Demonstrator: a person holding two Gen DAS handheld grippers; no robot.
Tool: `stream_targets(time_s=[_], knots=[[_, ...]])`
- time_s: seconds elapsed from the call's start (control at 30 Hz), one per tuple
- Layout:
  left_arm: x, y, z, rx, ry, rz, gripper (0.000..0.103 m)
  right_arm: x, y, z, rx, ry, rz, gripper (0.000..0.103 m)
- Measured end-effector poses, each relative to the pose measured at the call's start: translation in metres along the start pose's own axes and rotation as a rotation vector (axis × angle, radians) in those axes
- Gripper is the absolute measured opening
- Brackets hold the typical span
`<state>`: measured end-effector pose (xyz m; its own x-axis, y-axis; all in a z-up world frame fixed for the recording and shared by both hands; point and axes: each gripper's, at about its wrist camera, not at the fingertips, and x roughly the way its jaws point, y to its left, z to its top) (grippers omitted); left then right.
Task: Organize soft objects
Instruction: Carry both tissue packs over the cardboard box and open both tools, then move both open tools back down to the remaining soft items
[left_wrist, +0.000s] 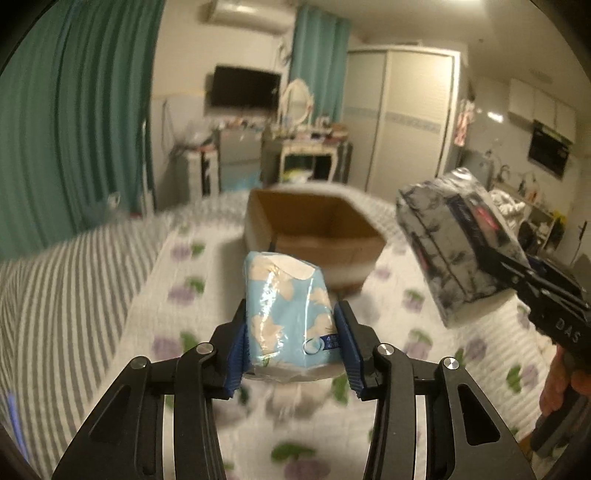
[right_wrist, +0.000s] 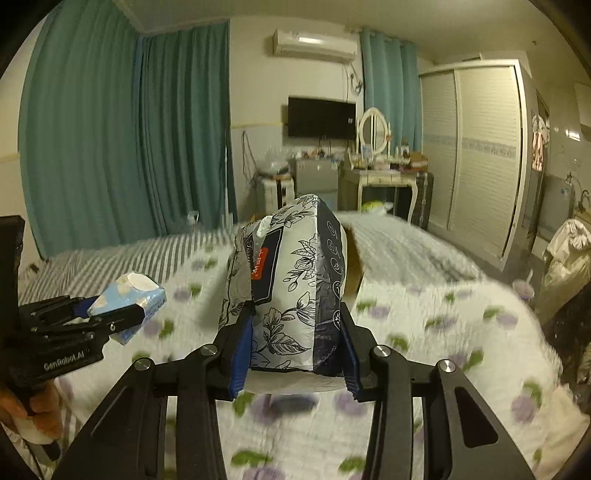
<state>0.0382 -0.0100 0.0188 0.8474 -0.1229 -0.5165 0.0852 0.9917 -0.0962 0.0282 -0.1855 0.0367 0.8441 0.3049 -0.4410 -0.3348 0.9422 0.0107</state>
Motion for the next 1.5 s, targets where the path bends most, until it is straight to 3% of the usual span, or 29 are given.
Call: stream_targets(time_s=[0.2,0.37,0.67,0.87,0.93,1.0,1.27,1.33,1.4,1.5], knots=[[0.042,-0.019,0.058,0.07,-0.065,0.003,0.043,0.037,-0.027,0.061,-0.005,-0.044,-0.013,0.041],[0.101,-0.024,0.088,0.1,-0.056,0.009,0.043,0.103,-0.049,0.089,0.003,-0.006,0.003,0.041],[0.21,-0.007,0.095,0.024,0.039,0.006,0.044,0.225,-0.068,0.084,0.018,0.104,0.031,0.041],[0.232,-0.013,0.088,0.069,0.075,0.057,0.053,0.261,-0.08,0.065,0.04,0.144,0.056,0.047],[0.23,-0.012,0.087,0.068,0.085,0.062,0.064,0.259,-0.086,0.063,0.071,0.142,0.053,0.059],[0.22,-0.012,0.089,0.071,0.071,0.075,0.082,0.249,-0.09,0.065,0.085,0.125,0.044,0.065],[0.119,-0.02,0.121,0.08,-0.034,0.092,0.084,0.157,-0.085,0.11,0.068,0.054,0.005,0.069],[0.082,-0.024,0.129,0.082,-0.079,0.095,0.084,0.12,-0.077,0.126,0.054,0.025,-0.004,0.075],[0.047,-0.026,0.136,0.073,-0.114,0.09,0.096,0.088,-0.07,0.137,0.042,0.009,-0.012,0.079],[0.003,-0.025,0.138,0.054,-0.164,0.078,0.097,0.039,-0.056,0.146,0.021,-0.005,-0.016,0.092]])
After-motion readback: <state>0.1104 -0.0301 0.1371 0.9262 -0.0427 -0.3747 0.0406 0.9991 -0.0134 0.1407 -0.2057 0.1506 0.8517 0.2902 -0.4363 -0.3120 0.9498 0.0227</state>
